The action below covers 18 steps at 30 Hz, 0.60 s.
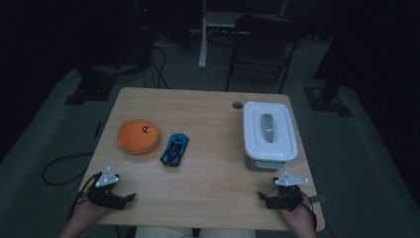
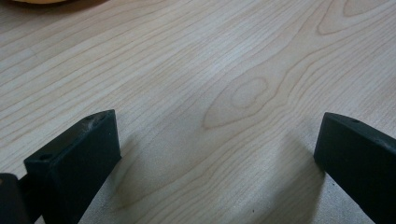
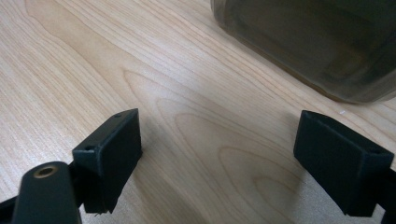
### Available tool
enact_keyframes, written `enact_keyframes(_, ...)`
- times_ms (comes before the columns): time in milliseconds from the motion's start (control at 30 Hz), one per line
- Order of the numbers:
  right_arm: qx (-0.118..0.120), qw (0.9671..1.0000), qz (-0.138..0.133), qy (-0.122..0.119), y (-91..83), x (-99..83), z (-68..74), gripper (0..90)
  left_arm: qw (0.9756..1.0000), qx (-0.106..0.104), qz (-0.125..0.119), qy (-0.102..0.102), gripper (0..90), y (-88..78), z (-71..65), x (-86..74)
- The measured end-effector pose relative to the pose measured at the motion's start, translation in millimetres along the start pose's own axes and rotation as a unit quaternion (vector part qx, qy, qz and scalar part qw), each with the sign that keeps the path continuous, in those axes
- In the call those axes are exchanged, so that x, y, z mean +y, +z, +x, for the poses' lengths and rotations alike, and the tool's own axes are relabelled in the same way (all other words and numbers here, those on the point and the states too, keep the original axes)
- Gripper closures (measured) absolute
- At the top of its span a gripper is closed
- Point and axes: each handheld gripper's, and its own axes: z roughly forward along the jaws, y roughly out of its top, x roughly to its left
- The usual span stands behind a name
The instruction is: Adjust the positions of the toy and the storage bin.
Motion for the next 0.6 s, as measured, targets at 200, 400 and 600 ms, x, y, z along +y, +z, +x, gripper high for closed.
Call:
enact_keyframes(200, -0.001, 1.0, 0.0, 0.002, 0.0, 0.0, -0.4, 14.7, 1.0, 0.002, 0.0, 0.0, 1.0, -0.2, -0.5, -0.1)
enact_keyframes(400, -0.002, 1.0, 0.0, 0.002, 0.0, 0.0, -0.2, 14.7, 1.0, 0.006, -0.001, -0.004, 1.6, -0.8, -0.6, -0.4)
enact_keyframes(600, -0.002, 1.0, 0.0, 0.002, 0.0, 0.1, -0.2, 14.6, 0.9996, 0.027, 0.003, -0.012, 1.6, -1.2, -1.5, 1.6)
